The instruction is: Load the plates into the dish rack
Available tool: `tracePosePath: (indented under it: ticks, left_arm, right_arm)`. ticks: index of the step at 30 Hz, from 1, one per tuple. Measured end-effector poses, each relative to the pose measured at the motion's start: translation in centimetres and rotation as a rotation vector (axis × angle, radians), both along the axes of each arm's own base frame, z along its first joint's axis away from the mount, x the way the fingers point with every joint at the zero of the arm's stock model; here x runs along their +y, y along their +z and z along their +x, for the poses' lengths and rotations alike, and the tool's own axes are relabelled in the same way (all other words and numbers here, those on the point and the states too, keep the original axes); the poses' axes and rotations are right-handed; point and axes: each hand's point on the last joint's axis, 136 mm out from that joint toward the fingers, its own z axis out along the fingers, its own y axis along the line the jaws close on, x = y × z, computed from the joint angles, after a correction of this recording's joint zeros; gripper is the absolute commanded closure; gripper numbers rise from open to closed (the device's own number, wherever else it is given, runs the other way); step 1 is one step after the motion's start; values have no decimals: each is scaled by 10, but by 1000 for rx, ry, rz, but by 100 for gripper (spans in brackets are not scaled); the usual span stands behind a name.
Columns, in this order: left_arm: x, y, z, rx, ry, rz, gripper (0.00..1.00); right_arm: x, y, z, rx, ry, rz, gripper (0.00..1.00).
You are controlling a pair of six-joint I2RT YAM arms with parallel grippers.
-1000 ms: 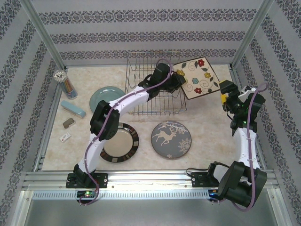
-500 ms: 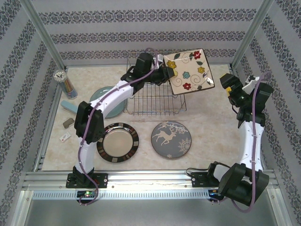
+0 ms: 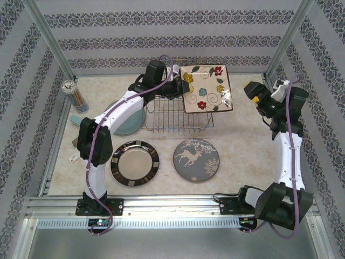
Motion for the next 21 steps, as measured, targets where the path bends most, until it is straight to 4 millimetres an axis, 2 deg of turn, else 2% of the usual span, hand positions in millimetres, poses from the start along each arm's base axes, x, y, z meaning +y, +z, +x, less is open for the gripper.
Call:
tracePosePath:
  ticks: [11, 15, 21]
  left_arm:
    - [25, 37, -23, -131, -45, 23, 100]
    - [30, 39, -30, -159, -62, 33, 100]
    - [39, 27, -31, -158, -75, 61, 100]
  right_arm:
    - [40, 4, 20, 15, 200, -97, 5]
    - [54, -2, 21, 16, 254, -128, 5]
    - [61, -14, 24, 21, 296, -150, 4]
